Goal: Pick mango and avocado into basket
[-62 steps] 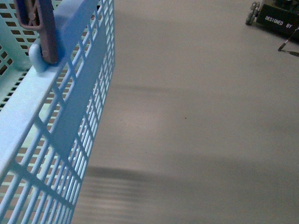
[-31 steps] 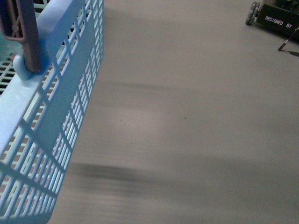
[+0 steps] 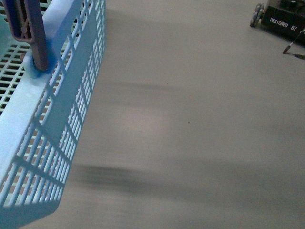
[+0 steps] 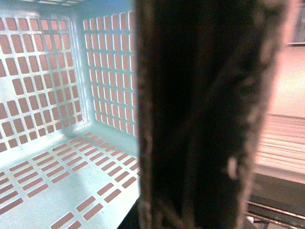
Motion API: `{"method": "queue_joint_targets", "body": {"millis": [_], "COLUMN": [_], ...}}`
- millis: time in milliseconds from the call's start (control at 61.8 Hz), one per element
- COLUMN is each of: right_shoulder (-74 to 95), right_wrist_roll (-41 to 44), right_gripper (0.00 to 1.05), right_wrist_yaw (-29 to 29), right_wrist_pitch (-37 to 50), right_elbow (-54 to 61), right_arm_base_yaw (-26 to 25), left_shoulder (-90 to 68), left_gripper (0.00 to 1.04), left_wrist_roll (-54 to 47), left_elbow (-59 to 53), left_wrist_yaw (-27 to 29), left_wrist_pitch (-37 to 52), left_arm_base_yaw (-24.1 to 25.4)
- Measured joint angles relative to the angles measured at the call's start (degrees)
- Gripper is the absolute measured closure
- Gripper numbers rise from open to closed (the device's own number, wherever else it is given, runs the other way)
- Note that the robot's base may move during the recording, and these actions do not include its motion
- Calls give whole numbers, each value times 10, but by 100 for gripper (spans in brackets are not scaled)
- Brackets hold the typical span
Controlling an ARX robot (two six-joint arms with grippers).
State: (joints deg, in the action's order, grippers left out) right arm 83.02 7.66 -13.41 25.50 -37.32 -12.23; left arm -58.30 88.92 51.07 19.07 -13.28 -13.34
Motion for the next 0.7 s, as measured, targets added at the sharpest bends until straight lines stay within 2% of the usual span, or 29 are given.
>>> {"method": "queue_joint_targets", "body": {"millis": [696], "right_shoulder": [0], "right_wrist_roll": [0], "right_gripper": [8], "right_wrist_yaw": [0], "right_wrist_pitch": [0], "right_elbow": [0], "right_arm_base_yaw": [0], "left_shoulder": [0], "left_gripper": [99], "left_wrist_roll": [-2], "left_elbow": [1], "left_wrist_yaw": [0], "left_wrist_pitch": [0], "left_arm_base_yaw": [0]}}
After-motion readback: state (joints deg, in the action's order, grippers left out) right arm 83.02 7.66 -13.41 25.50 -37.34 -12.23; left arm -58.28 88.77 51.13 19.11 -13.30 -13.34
